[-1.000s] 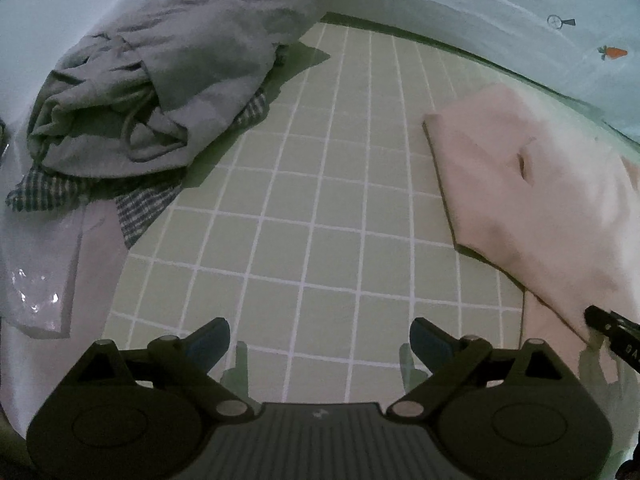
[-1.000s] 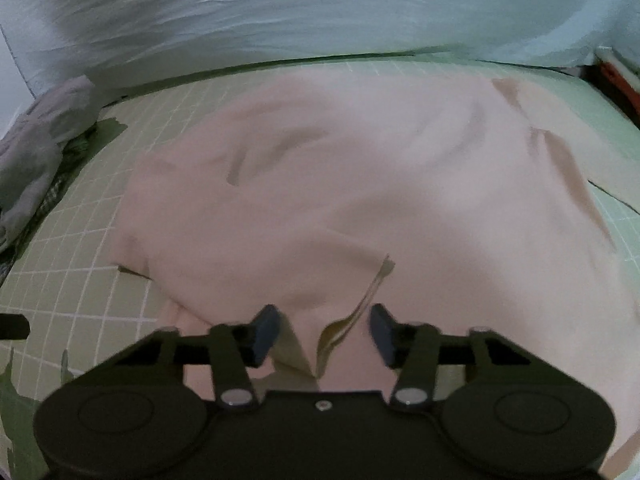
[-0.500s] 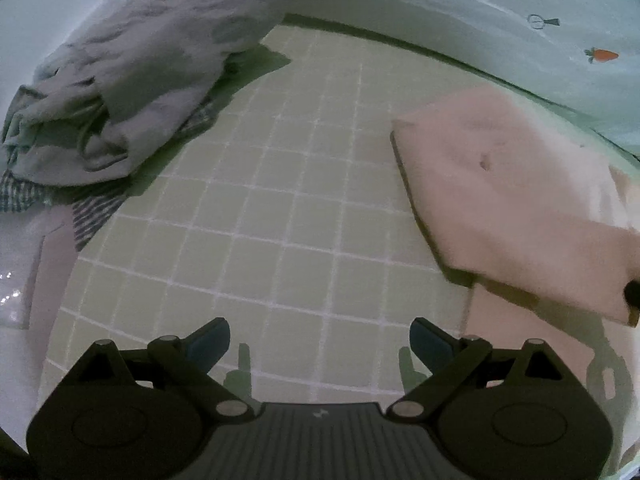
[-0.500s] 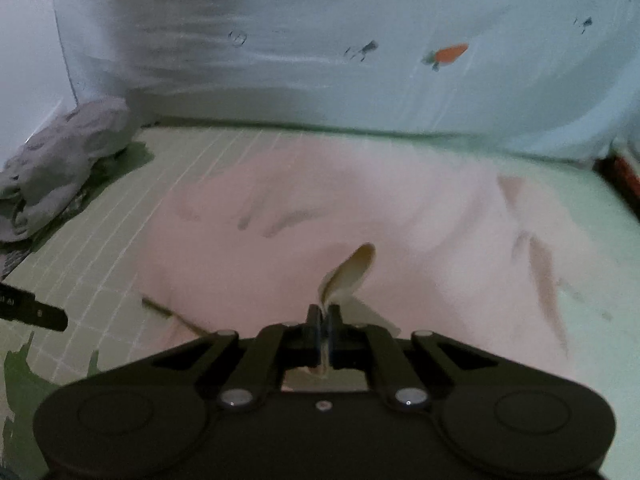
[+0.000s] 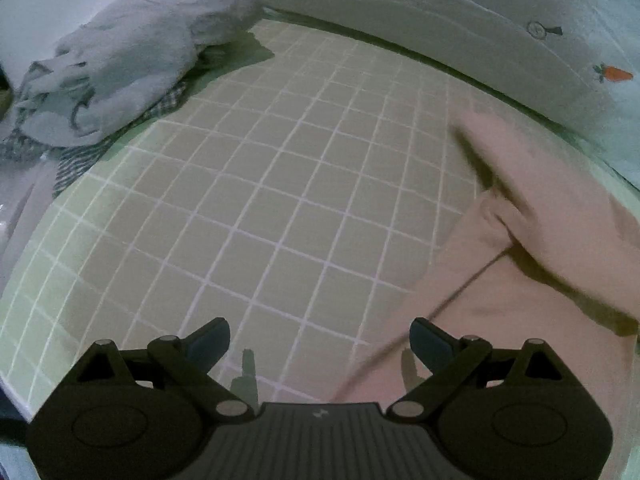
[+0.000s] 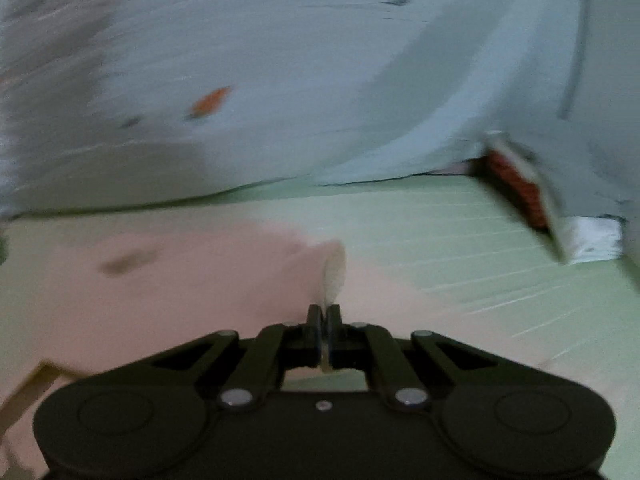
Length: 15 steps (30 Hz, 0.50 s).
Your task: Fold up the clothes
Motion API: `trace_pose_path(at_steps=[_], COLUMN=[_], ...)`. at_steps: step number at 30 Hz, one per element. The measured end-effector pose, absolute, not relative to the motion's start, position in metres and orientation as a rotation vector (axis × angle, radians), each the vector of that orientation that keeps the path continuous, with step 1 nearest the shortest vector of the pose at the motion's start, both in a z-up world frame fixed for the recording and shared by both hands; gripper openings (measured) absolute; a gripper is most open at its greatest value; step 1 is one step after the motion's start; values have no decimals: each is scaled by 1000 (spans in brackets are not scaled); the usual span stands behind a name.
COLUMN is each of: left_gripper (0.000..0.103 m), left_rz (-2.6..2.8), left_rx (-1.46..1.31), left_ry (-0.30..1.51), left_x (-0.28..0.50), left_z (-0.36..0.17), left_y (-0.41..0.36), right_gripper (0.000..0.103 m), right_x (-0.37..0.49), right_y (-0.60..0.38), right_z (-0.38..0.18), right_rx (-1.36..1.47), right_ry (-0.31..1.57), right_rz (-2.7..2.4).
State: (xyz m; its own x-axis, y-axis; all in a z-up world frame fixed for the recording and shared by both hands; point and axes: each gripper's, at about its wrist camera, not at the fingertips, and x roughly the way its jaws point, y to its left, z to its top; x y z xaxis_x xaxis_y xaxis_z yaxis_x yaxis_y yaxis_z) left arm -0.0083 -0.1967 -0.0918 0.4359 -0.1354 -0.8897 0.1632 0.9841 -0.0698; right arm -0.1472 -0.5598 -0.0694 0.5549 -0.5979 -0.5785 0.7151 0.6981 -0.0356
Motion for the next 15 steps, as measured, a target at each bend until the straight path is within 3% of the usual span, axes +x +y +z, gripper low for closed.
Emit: trace_pose_path(at_steps=[6,11,13,15], left_gripper=[96,96,96,96], left_rz=[-66,11,14,-1], left_rx=[12,-23,-29,-29], left_ry=[1091,1089,1084,1083], left_x=[-33,-45,-46,-48], left_z=[-86,-84,-84,-84], left_y=[-188,-166,-159,-153], right_gripper=[3,9,54,77], right_x=[-179,-178,-175,-173], right_y=[-654,-651,-636,-615], right_z=[-87,-109,-114,-117], right_rx=[296,330,337,351], right_ry=[606,672,677,666], right_rz=[-962,-968,-966,-954])
